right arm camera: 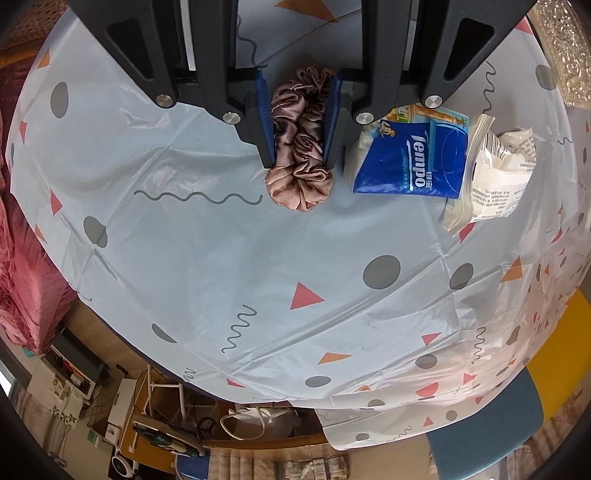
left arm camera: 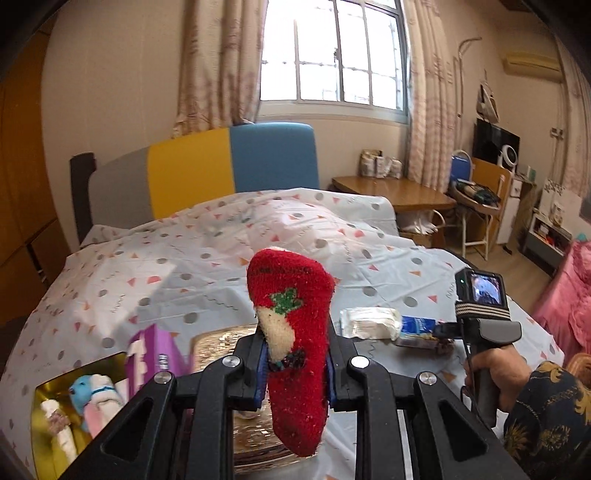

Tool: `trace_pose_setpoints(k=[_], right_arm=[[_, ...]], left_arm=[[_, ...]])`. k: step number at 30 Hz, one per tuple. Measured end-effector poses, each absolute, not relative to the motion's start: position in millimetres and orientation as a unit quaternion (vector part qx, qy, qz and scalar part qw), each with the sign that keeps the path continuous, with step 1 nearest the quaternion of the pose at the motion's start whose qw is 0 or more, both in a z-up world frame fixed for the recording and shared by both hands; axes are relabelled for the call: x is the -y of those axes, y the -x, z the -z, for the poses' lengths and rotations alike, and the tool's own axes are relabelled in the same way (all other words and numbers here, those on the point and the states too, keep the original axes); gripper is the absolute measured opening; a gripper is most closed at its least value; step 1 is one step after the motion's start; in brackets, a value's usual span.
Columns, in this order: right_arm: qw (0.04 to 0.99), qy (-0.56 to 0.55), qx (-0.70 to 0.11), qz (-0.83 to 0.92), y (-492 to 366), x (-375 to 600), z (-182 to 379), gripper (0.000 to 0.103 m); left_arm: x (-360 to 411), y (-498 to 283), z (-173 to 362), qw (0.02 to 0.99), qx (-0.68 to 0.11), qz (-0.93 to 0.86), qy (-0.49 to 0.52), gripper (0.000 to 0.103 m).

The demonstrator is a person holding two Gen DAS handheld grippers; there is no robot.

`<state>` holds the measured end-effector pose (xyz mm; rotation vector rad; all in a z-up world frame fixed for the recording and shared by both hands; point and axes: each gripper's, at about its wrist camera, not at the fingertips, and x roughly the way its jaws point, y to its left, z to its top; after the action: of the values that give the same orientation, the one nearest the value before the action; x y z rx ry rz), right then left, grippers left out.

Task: Organize soft objects
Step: 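Carry the red sock into the gold tray and open the left tool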

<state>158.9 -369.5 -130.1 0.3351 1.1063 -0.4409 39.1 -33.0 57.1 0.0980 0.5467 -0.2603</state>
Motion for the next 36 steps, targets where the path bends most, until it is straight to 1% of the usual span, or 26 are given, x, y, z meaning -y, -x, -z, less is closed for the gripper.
trace_pose_setpoints(k=[9, 19, 27, 32, 36], right_arm=[[0.821, -0.115, -0.52, 0.207, -160, 357, 130, 0.025], [0.826, -0.082, -0.516, 0.21, -160, 348, 131, 0.023], [0.83, -0.054, -0.513, 0.211, -159, 341, 134, 0.023], [0.831, -0.052, -0.512, 0.211, -159, 340, 133, 0.023], [0.831, -0.046, -0.512, 0.212, -160, 337, 133, 0.023]], left_arm=[[-26, -25, -66, 0.962, -0.259, 0.08, -0.02, 0.024], [-82, -11, -59, 0.963, -0.267, 0.028, 0.003, 0.024], [-146, 3, -31, 0.954, -0.296, -0.019, 0.035, 0.024], [-208, 29, -9, 0.943, -0.318, -0.078, 0.062, 0.024], [-266, 53, 14, 0.923, -0.341, -0.137, 0.116, 0.024]])
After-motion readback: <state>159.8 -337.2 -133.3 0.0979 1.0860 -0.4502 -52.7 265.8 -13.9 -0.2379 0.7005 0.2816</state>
